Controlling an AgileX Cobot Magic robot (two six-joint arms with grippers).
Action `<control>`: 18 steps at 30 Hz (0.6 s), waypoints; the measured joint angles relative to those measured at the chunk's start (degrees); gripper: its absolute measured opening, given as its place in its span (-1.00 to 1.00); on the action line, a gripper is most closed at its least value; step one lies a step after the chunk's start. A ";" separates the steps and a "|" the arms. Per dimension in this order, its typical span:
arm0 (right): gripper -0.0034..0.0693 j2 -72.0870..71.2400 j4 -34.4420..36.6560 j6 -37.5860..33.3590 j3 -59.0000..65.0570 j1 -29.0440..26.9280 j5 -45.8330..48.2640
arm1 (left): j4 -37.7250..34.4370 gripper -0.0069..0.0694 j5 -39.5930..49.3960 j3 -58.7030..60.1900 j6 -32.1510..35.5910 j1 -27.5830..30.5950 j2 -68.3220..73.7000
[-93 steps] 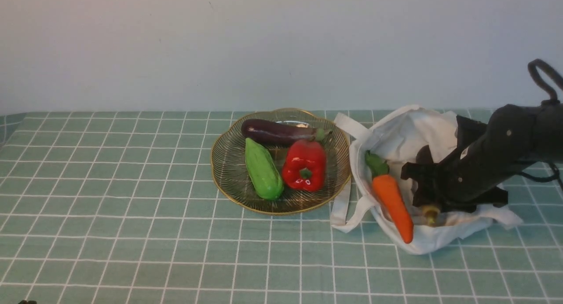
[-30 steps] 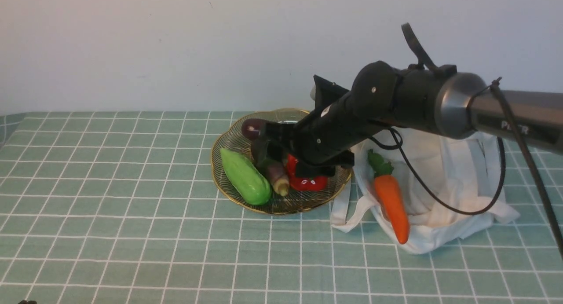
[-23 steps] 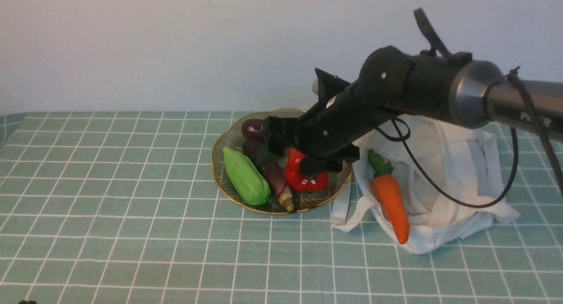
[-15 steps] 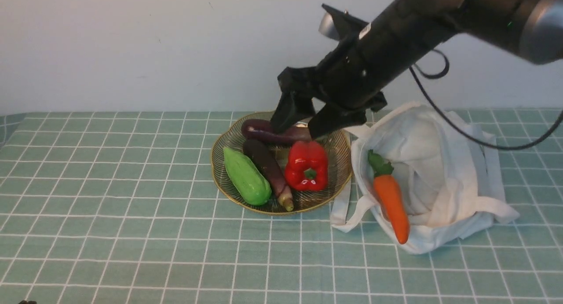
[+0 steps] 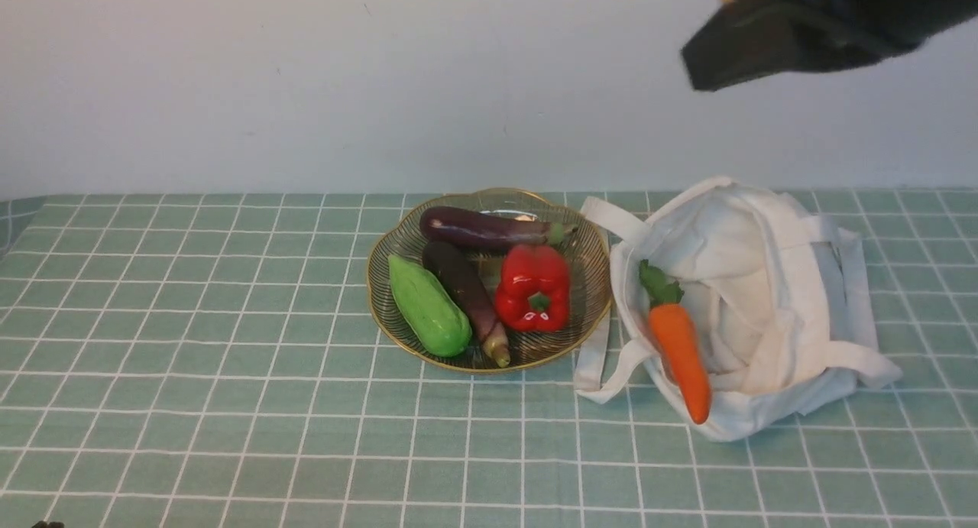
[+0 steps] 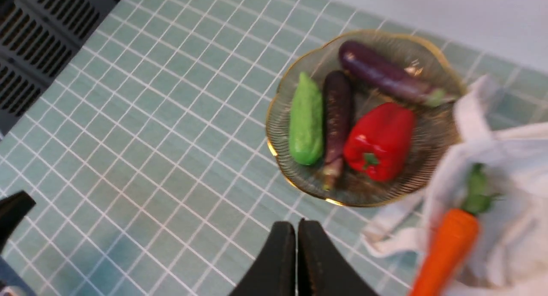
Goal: Take vegetables from cloth bag on blue coffee tablecloth place on plate.
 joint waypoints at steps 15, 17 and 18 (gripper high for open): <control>-0.95 -67.75 -4.88 -0.30 63.17 0.00 -42.12 | 0.00 -0.83 0.00 0.00 0.00 0.00 0.00; -0.95 -72.52 -4.76 -0.17 69.52 0.00 -46.61 | 0.00 -0.83 0.00 0.00 0.00 0.00 0.00; -0.95 -72.92 -4.76 -0.17 70.63 0.00 -47.35 | 0.00 -0.83 0.00 0.00 0.00 0.00 0.00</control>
